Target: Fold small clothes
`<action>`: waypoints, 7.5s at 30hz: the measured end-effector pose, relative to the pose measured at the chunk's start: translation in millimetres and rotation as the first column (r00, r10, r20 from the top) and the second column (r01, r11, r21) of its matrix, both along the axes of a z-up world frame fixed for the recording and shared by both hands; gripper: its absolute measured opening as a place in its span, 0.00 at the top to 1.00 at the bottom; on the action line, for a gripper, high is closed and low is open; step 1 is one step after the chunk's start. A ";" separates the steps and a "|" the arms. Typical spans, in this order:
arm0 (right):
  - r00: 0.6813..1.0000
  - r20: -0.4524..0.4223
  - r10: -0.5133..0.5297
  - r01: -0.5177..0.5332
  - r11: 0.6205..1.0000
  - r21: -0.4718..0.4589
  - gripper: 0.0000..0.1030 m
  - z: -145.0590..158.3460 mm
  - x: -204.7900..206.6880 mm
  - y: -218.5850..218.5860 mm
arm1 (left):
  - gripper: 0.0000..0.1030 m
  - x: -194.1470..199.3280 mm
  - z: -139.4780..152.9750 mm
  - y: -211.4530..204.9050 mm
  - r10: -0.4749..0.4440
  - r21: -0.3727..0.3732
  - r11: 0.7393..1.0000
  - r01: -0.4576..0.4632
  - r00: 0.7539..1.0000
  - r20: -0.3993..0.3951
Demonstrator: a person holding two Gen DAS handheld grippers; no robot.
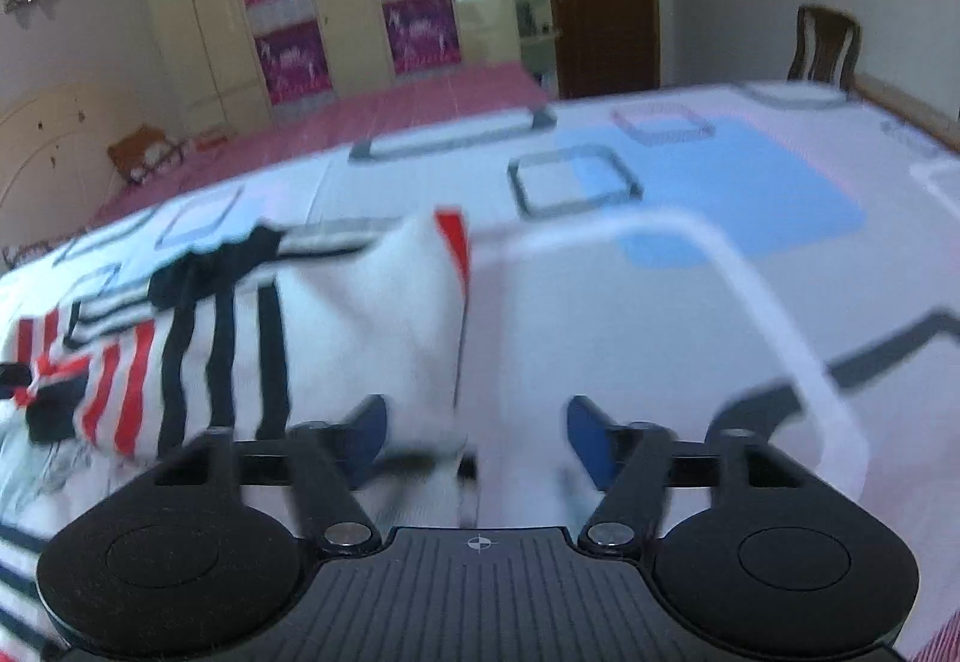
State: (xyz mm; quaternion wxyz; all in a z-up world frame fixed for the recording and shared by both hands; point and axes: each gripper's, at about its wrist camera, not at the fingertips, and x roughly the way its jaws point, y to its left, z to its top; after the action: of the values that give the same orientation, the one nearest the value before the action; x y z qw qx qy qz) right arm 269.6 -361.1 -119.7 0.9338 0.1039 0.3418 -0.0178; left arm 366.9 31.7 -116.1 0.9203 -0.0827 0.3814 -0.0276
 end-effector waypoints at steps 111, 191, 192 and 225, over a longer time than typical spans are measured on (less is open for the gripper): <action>0.923 -0.027 0.384 -0.383 0.923 0.042 0.45 -23.7 96.4 250.7 | 0.94 -49.3 68.1 204.2 0.258 -0.176 0.959 -0.223 0.943 0.212; 0.990 -0.096 0.099 -0.078 0.976 0.203 0.56 -28.2 77.5 74.1 | 0.47 -15.0 -0.6 82.9 -0.050 0.076 0.996 0.048 0.998 0.022; 0.991 -0.089 0.099 -0.079 0.977 0.199 0.56 -27.0 78.8 75.5 | 0.47 -6.1 -3.1 83.1 -0.042 0.064 0.997 0.041 0.999 0.015; 0.989 0.046 0.137 -0.136 0.990 -0.031 0.58 -12.4 92.6 91.7 | 0.66 56.8 -13.8 99.4 0.127 0.061 0.989 -0.135 0.985 0.119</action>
State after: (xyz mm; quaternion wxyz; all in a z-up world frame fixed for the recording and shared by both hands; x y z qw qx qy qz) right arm 362.1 -269.4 -132.0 0.9422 0.0678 0.3251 0.0439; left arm 423.7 131.1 -129.9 0.9427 -0.0744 0.3224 0.0416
